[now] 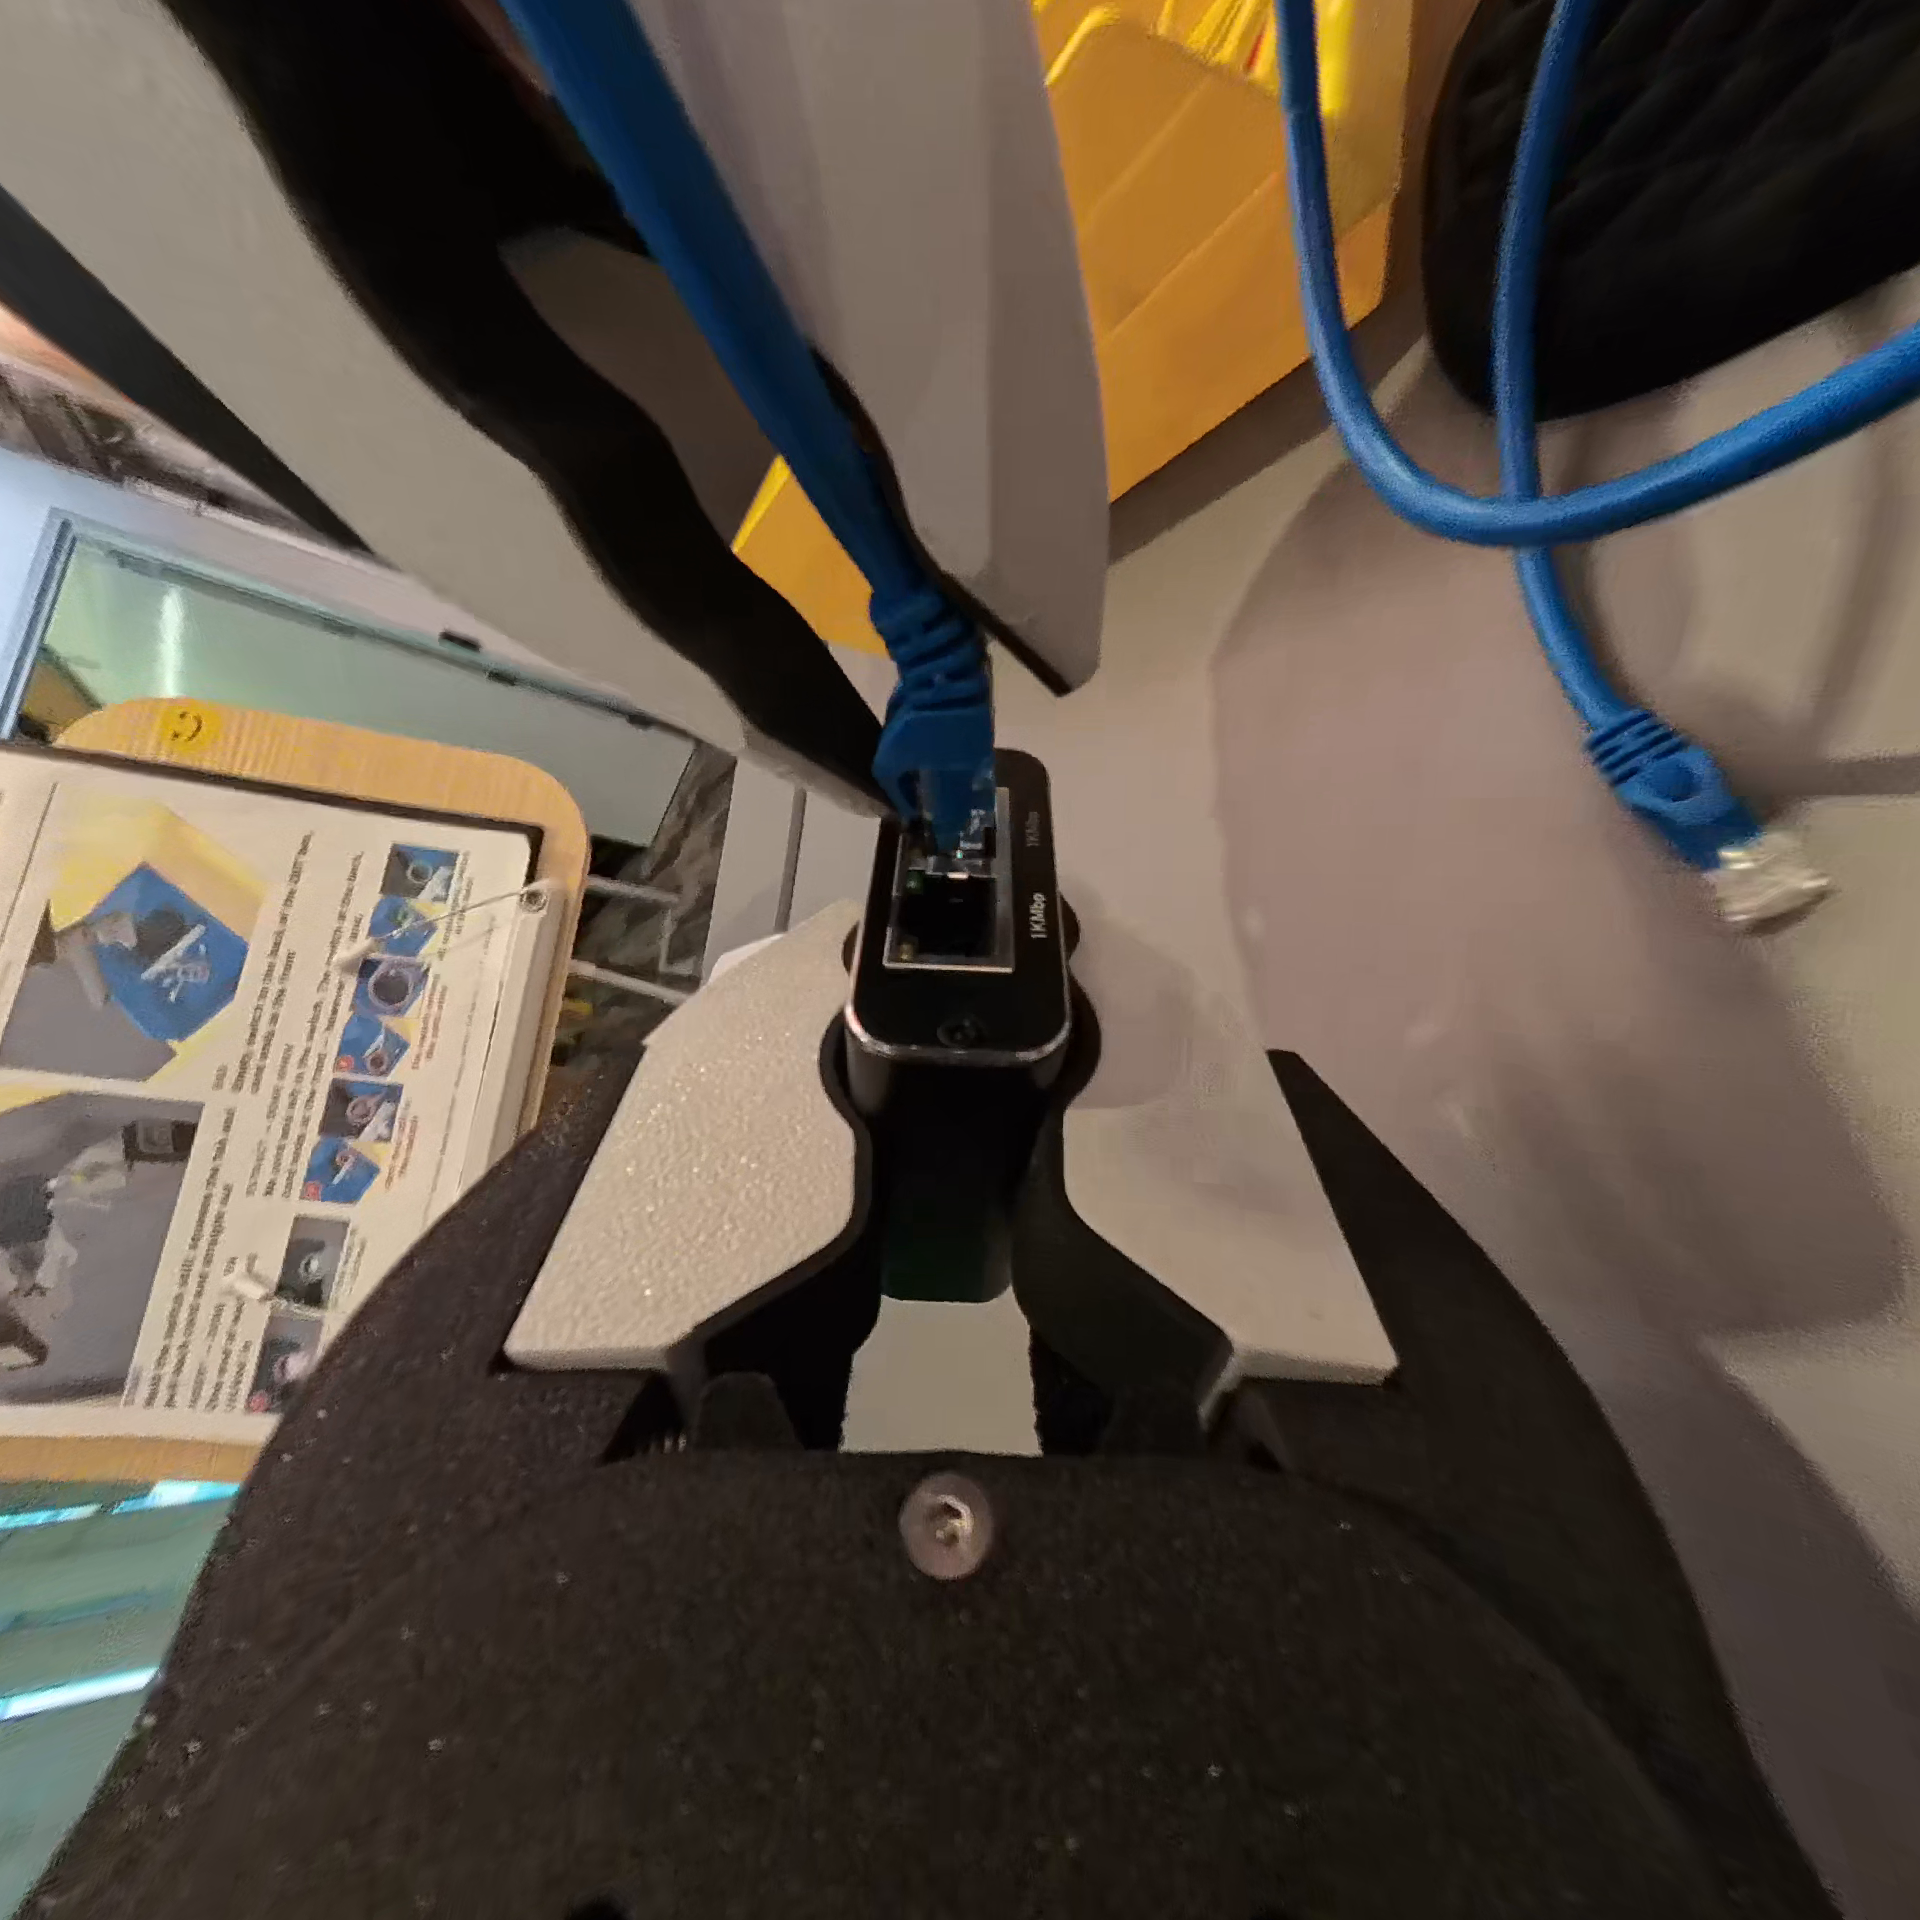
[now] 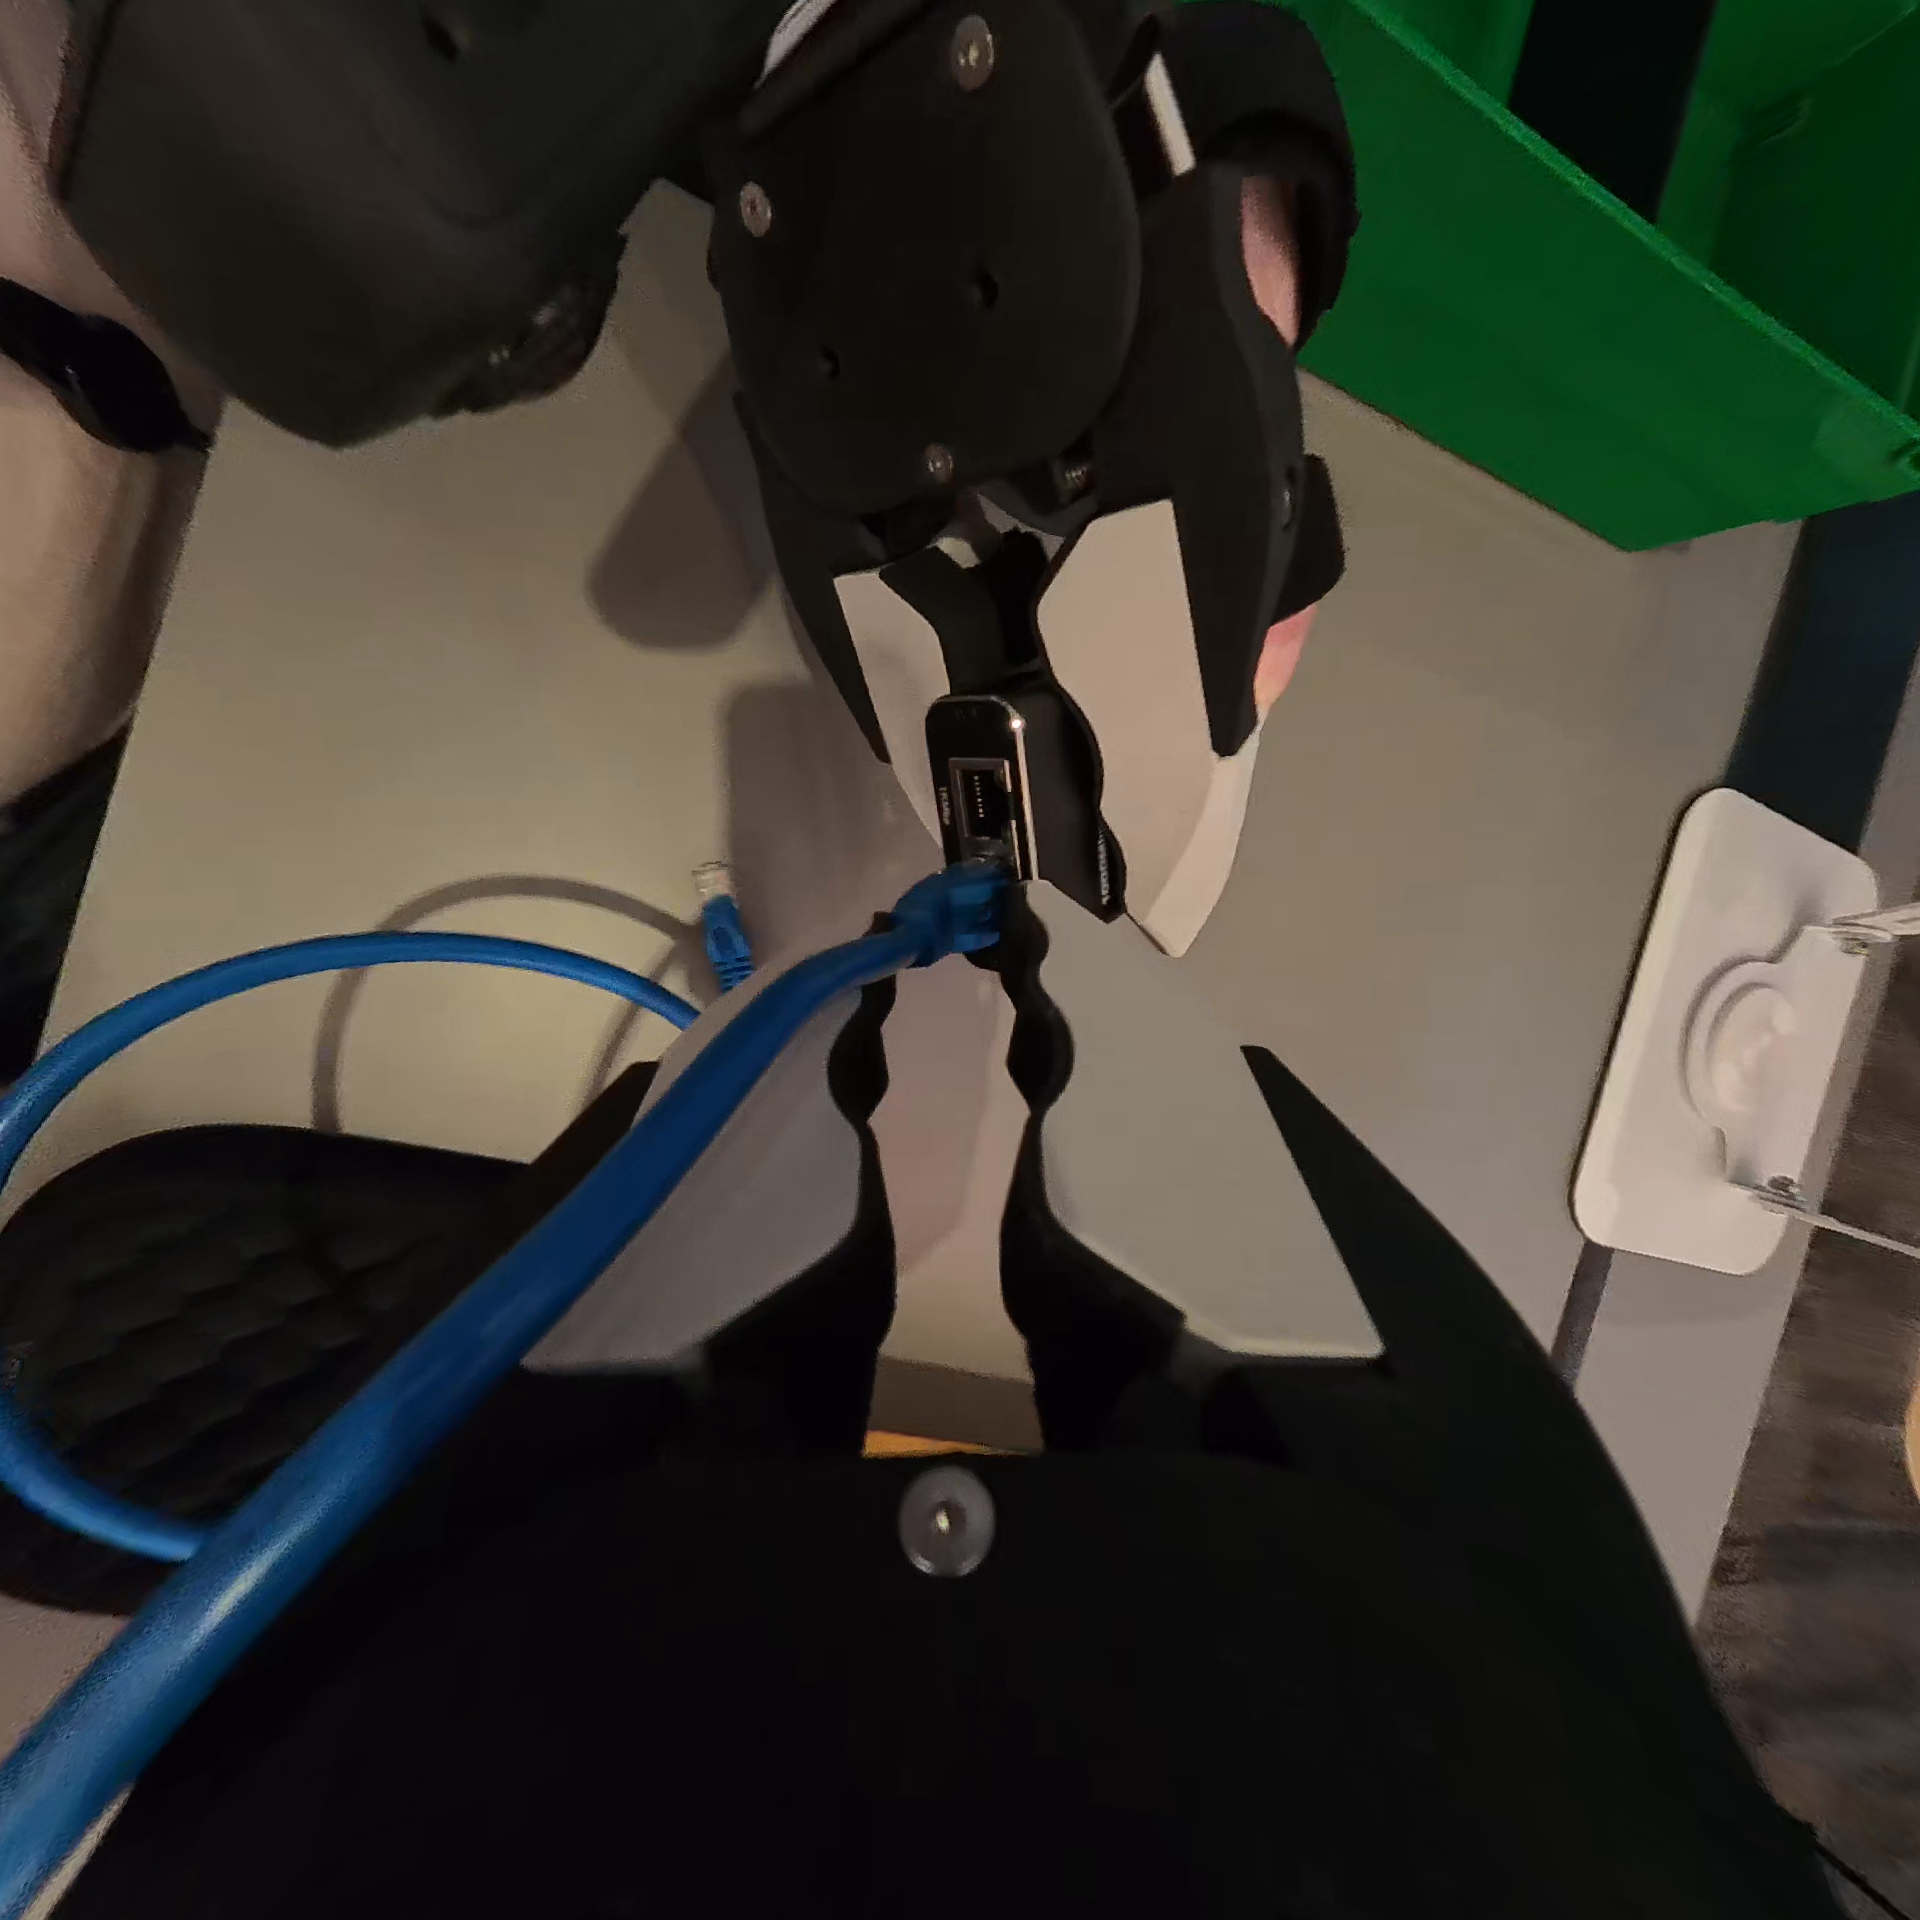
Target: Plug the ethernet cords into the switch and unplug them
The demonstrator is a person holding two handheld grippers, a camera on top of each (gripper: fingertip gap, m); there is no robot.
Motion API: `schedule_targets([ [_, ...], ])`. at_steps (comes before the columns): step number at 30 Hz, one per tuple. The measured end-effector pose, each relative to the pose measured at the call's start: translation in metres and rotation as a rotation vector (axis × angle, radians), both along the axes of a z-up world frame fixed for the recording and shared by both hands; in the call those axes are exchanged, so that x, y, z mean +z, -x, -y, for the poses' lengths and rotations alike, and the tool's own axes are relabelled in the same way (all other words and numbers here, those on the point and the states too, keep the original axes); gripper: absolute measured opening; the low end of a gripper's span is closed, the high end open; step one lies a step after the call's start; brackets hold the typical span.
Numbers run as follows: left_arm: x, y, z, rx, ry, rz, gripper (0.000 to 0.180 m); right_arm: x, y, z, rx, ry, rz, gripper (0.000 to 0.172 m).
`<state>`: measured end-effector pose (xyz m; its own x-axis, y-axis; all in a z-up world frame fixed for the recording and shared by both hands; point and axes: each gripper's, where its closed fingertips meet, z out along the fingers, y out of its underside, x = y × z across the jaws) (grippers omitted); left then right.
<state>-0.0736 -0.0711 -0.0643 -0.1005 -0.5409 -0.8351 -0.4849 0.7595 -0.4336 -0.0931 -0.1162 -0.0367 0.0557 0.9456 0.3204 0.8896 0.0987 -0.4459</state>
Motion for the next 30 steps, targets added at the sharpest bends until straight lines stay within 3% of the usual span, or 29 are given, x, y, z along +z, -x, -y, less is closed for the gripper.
schedule_targets([
  [2, -0.006, -0.003, 0.001, -0.006, -0.006, -0.026, 0.027, -0.006, -0.003, 0.013, 0.029, 0.067, 0.023, 0.018],
  [3, -0.011, 0.005, -0.029, 0.154, -0.096, -0.076, 0.026, -0.005, 0.011, 0.051, 0.112, 0.302, -0.077, 0.015],
  [4, -0.023, 0.023, -0.064, 0.302, -0.119, -0.166, 0.028, -0.014, 0.008, 0.062, 0.116, 0.359, -0.05, 0.014],
  [5, -0.026, 0.031, -0.075, 0.322, -0.008, -0.15, 0.028, -0.03, -0.013, 0.042, 0.068, 0.204, 0.079, 0.015],
  [6, -0.014, 0.028, -0.066, 0.263, 0.125, -0.047, 0.027, -0.027, -0.017, 0.028, 0.027, 0.119, 0.023, 0.016],
  [7, 0.004, 0.02, -0.051, 0.194, 0.196, 0.044, 0.027, -0.016, -0.014, 0.023, -0.007, 0.111, -0.08, 0.016],
  [9, 0.024, 0.013, -0.04, 0.145, 0.196, 0.144, 0.027, 0.002, -0.016, 0.021, -0.011, 0.08, -0.181, 0.016],
  [13, 0.024, 0.006, -0.014, 0.02, 0.323, 0.232, 0.027, 0.047, -0.052, -0.018, -0.195, -0.094, -0.262, 0.016],
  [18, 0.014, -0.001, 0.003, -0.039, 0.551, 0.221, 0.027, 0.146, -0.104, -0.064, -0.484, -0.343, -0.133, 0.016],
  [22, 0.022, -0.002, 0.013, -0.084, 0.753, 0.259, 0.027, 0.21, -0.15, -0.075, -0.629, -0.481, 0.071, 0.016],
  [26, 0.025, 0.001, 0.008, -0.075, 0.775, 0.271, 0.027, 0.247, -0.194, -0.073, -0.786, -0.478, 0.142, 0.016],
  [30, 0.024, 0.001, 0.008, -0.074, 0.79, 0.26, 0.027, 0.247, -0.24, -0.064, -0.898, -0.434, 0.205, 0.017],
])
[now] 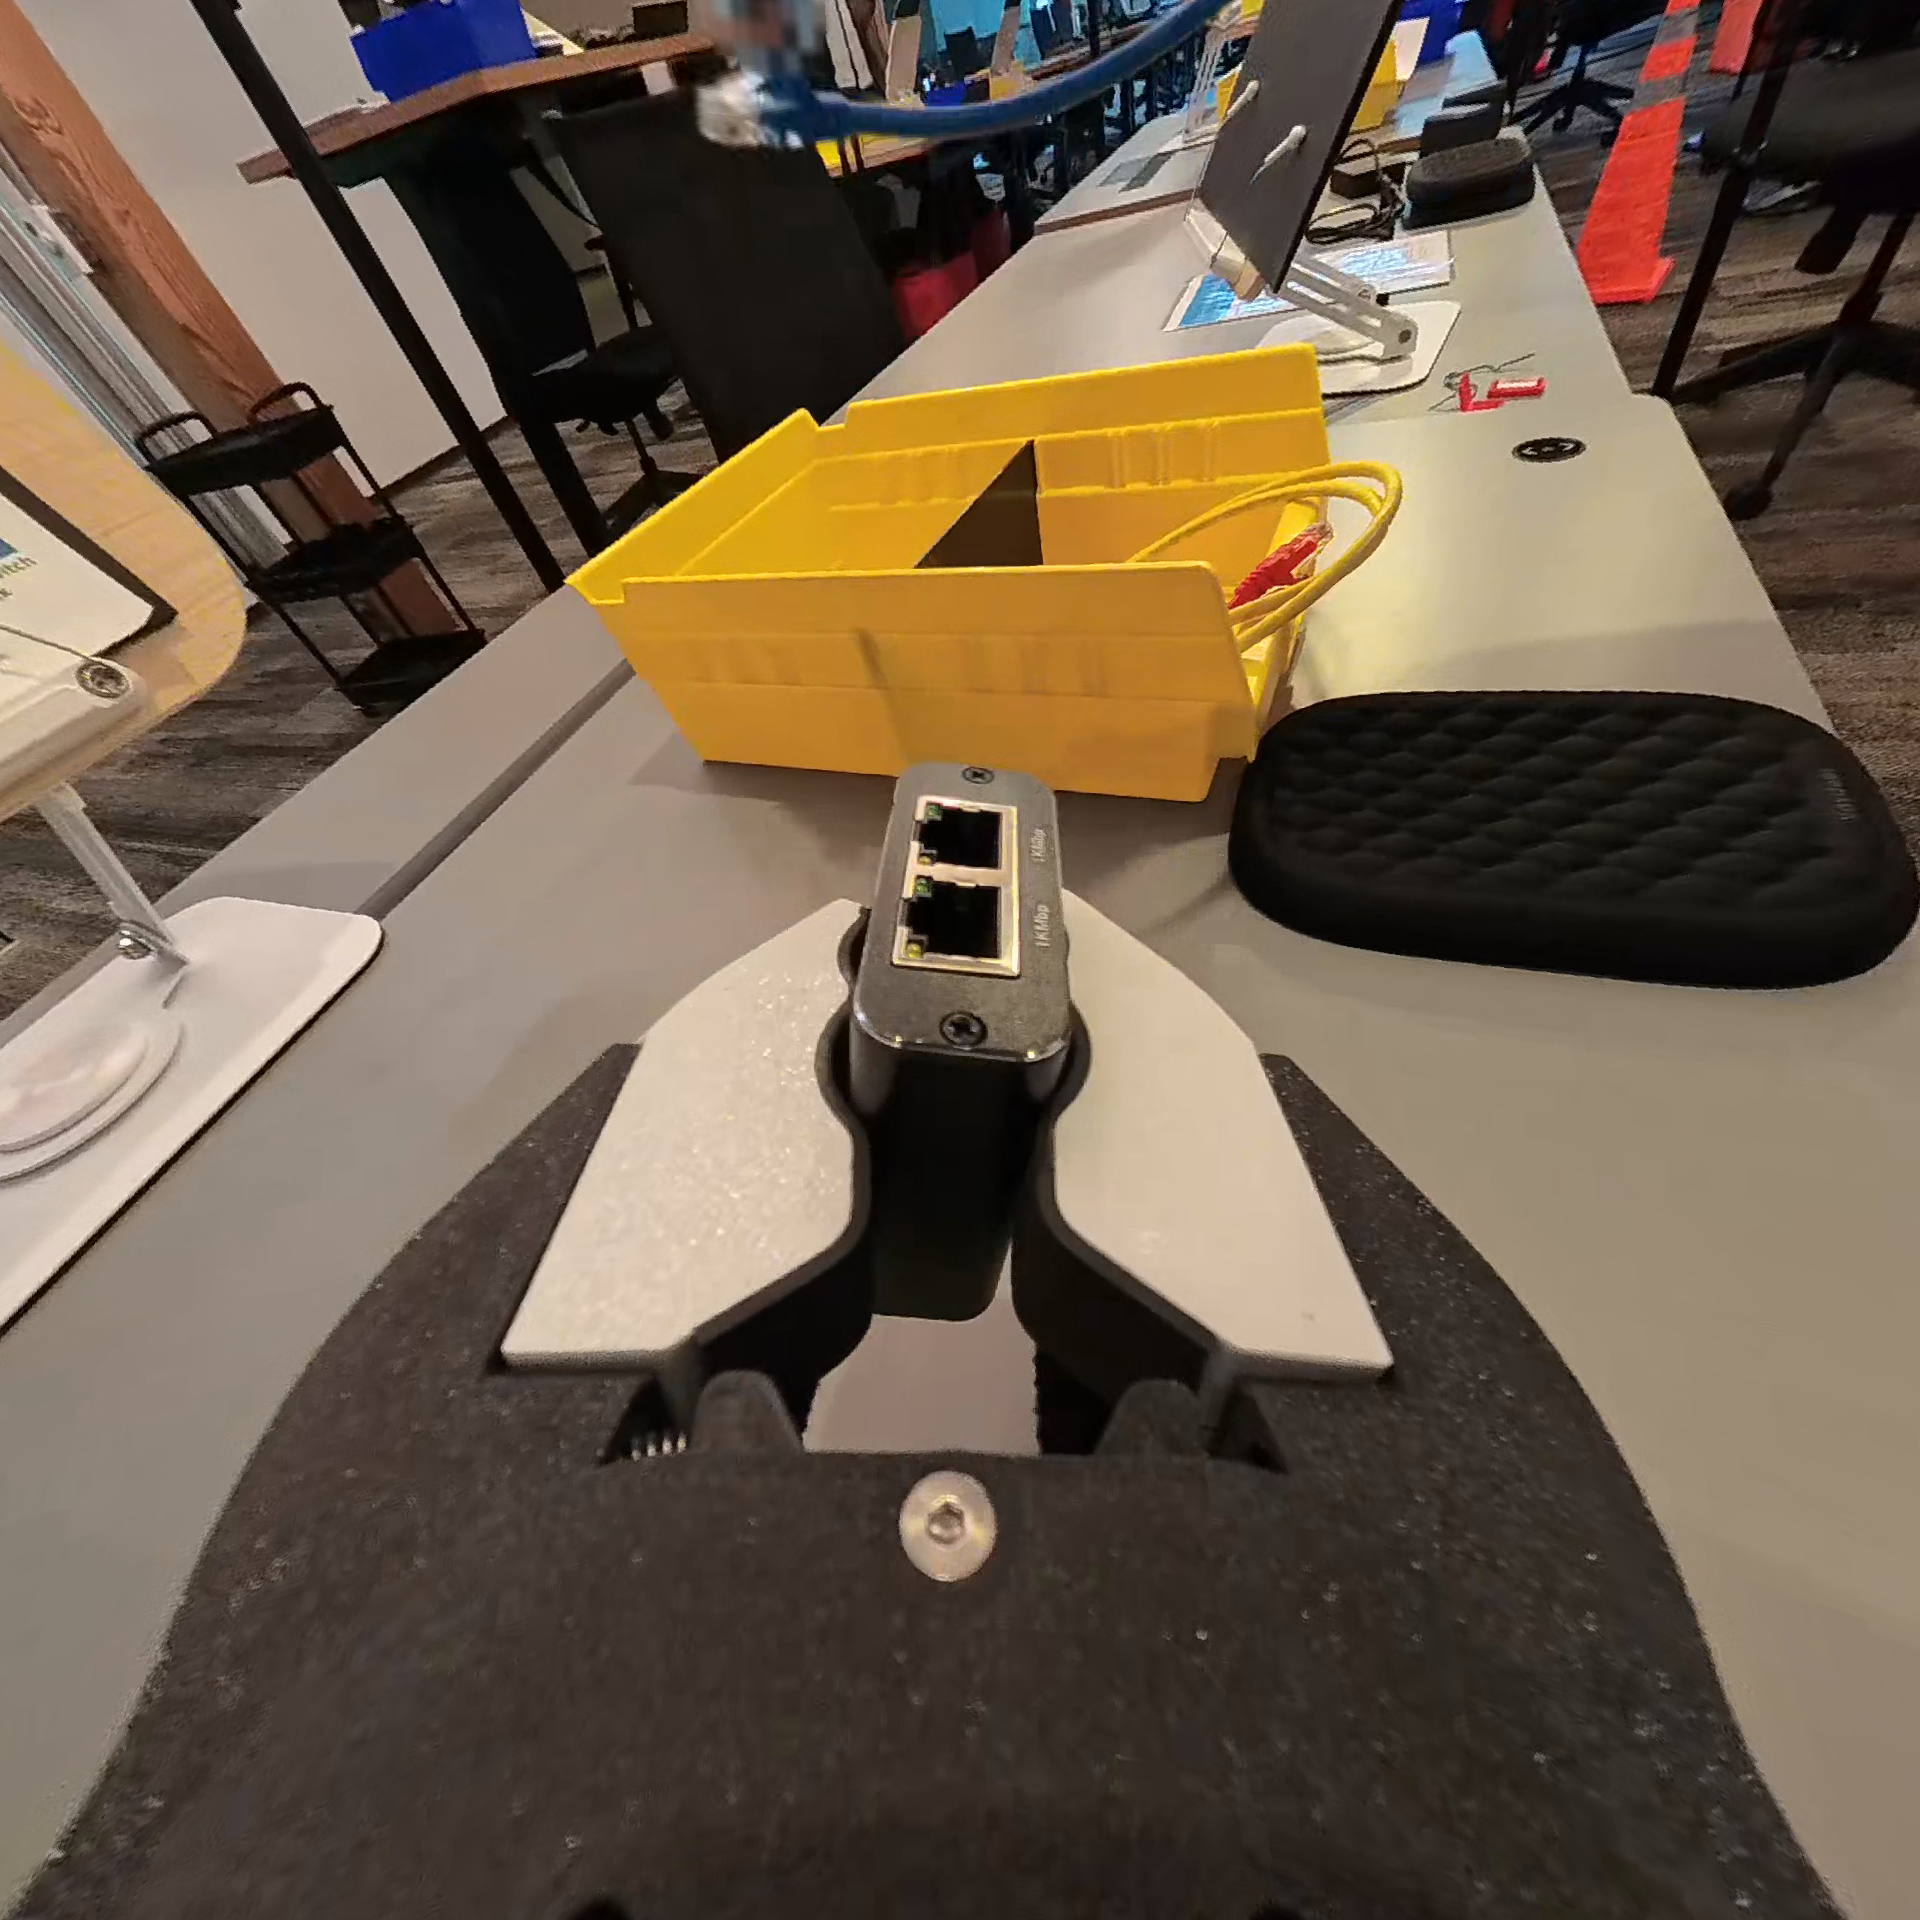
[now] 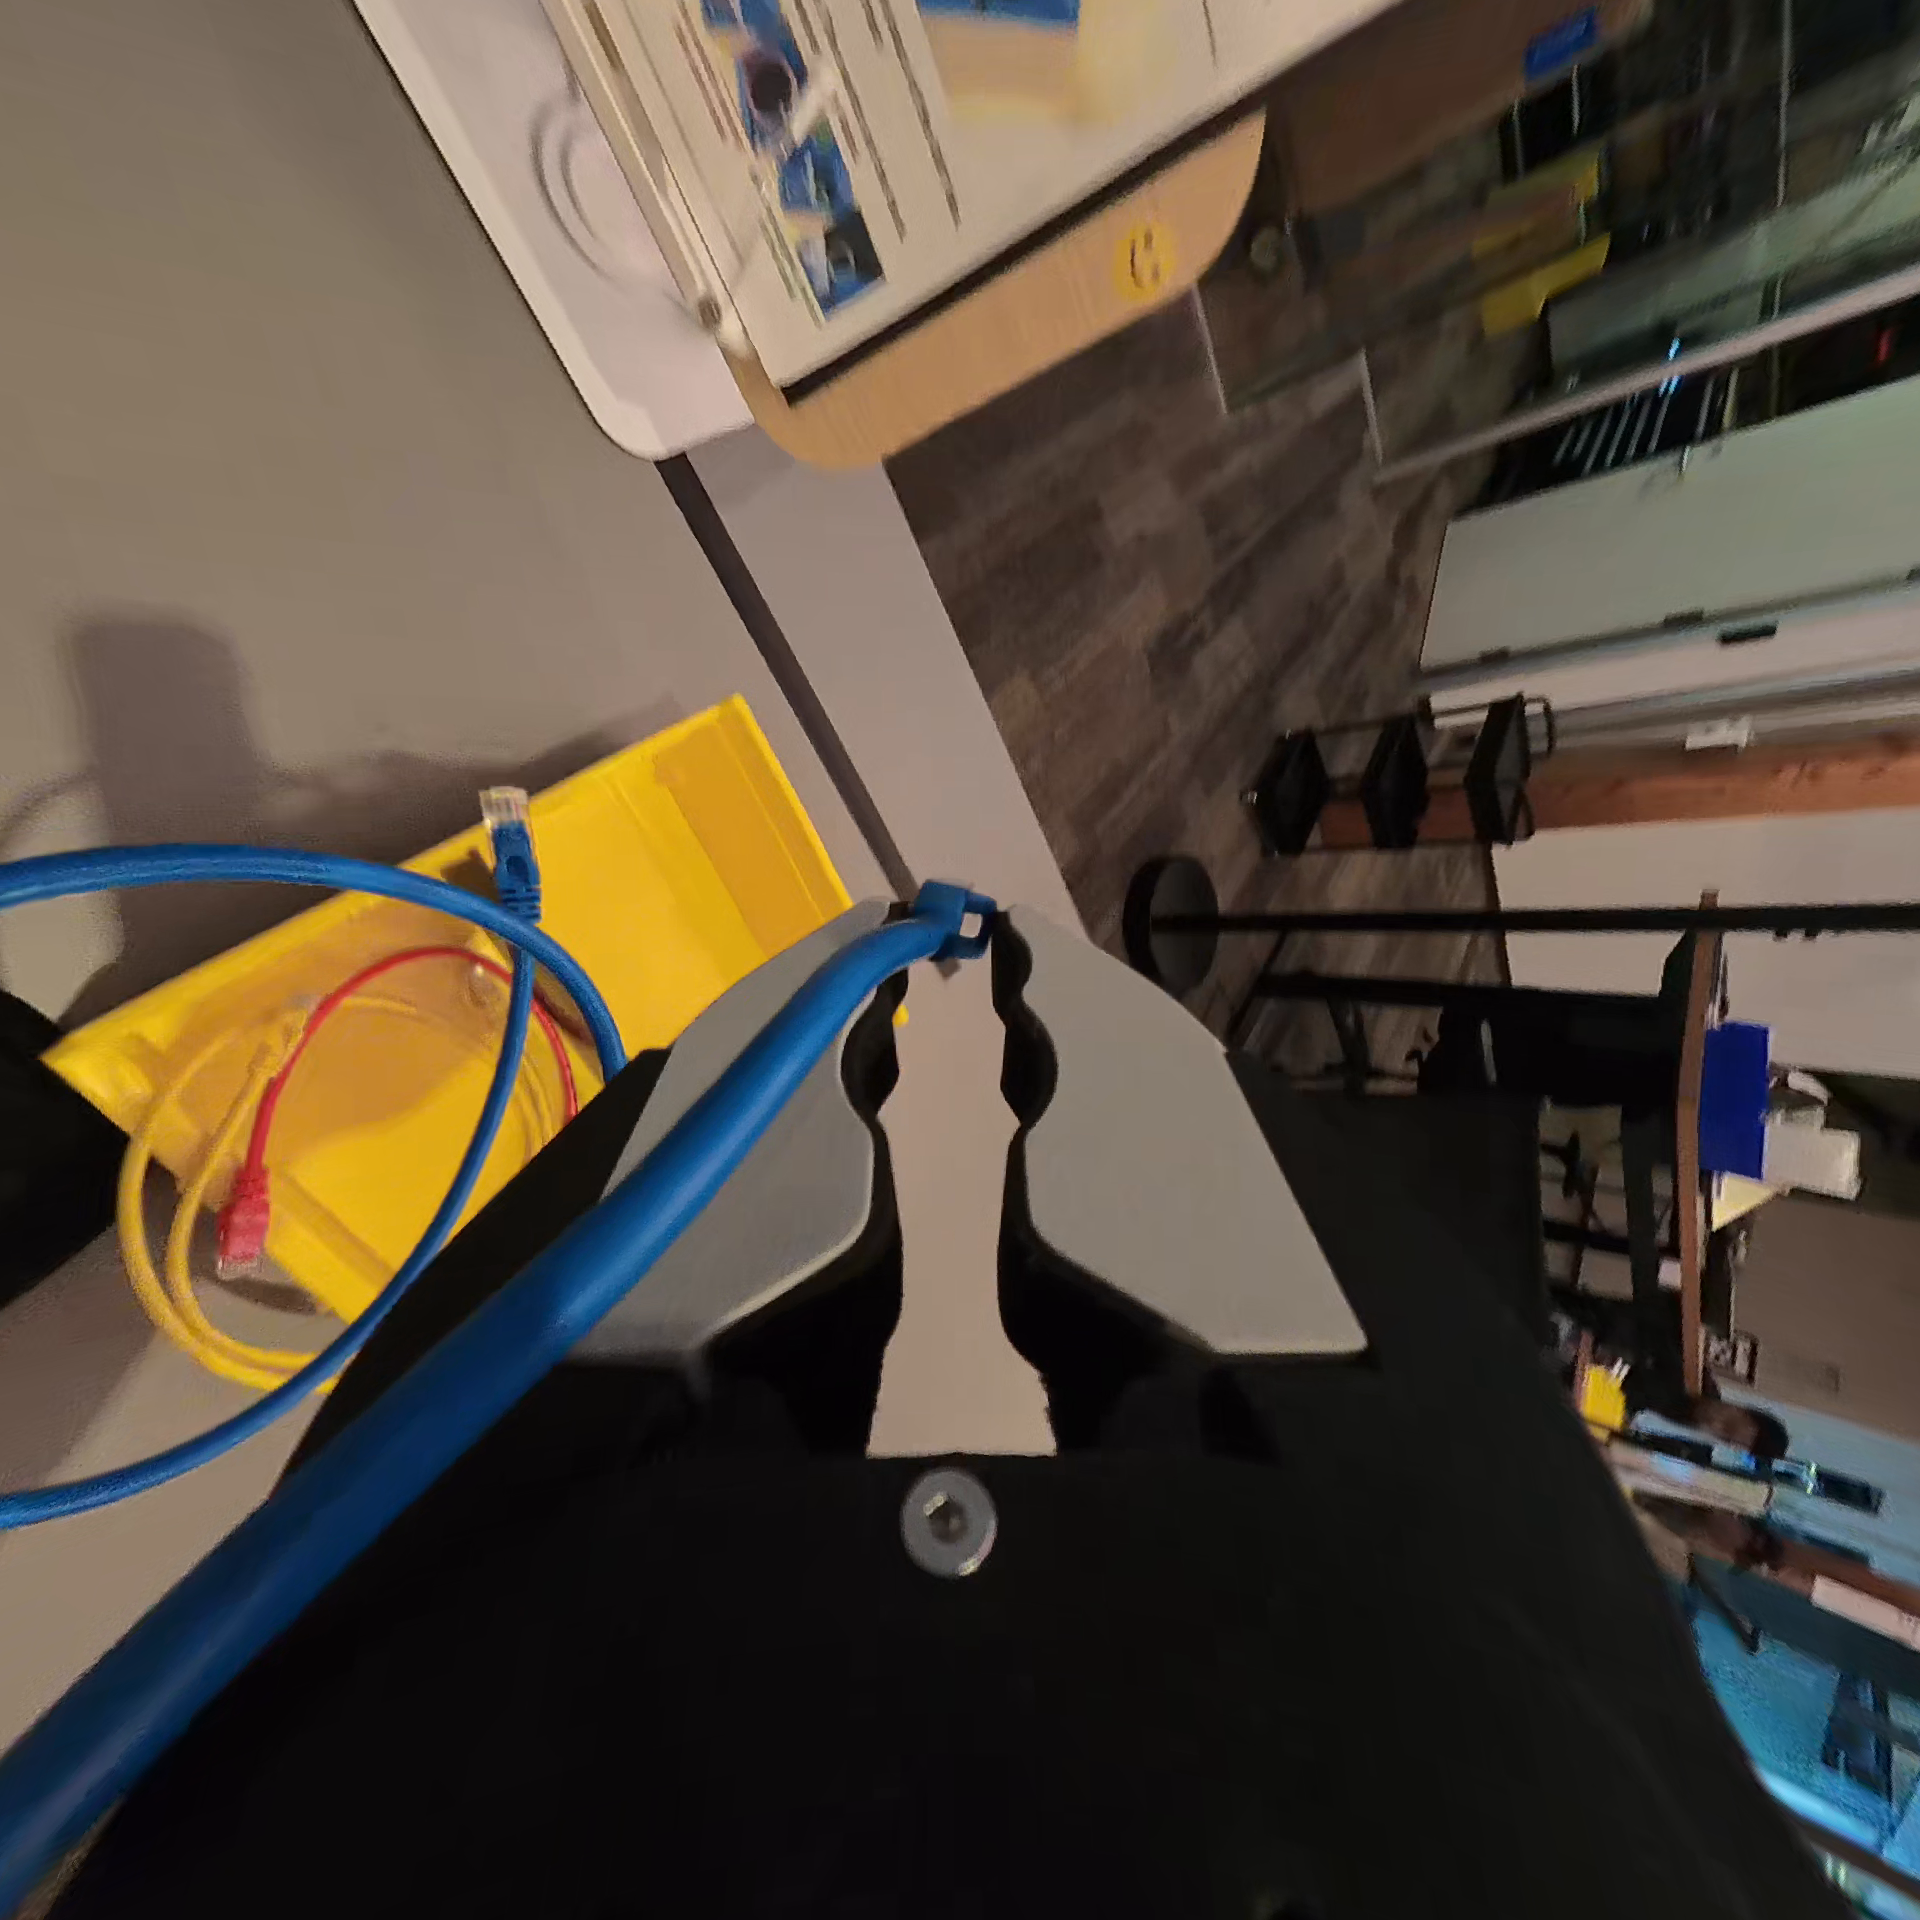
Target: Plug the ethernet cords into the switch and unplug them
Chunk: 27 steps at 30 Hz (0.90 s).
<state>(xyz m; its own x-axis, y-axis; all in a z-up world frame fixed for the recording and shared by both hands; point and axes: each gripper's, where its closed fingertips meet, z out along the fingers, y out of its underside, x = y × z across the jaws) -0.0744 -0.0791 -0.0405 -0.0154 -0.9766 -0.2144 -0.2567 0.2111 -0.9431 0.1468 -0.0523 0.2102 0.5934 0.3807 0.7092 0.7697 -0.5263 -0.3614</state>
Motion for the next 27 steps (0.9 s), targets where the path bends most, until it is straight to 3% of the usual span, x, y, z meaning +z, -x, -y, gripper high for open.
schedule_targets([
  [4, 0.001, 0.0, 0.002, -0.007, -0.003, -0.003, 0.027, -0.045, -0.04, 0.01, -0.115, 0.091, -0.05, 0.017],
  [11, -0.006, -0.001, 0.001, 0.003, -0.022, -0.038, 0.027, -0.171, -0.107, 0.026, -0.353, 0.273, 0.132, 0.017],
  [14, -0.01, -0.001, 0.001, 0.007, -0.033, -0.053, 0.027, -0.223, -0.111, 0.039, -0.451, 0.343, 0.026, 0.017],
  [19, -0.017, -0.003, 0.002, 0.002, -0.048, -0.083, 0.027, -0.297, -0.099, 0.086, -0.515, 0.647, -0.062, 0.019],
  [23, -0.021, -0.004, 0.004, -0.007, -0.05, -0.101, 0.027, -0.316, -0.102, 0.103, -0.568, 0.768, -0.1, 0.033],
  [27, -0.02, -0.004, 0.004, -0.002, -0.072, -0.102, 0.027, -0.298, -0.096, 0.093, -0.524, 0.673, -0.202, 0.033],
])
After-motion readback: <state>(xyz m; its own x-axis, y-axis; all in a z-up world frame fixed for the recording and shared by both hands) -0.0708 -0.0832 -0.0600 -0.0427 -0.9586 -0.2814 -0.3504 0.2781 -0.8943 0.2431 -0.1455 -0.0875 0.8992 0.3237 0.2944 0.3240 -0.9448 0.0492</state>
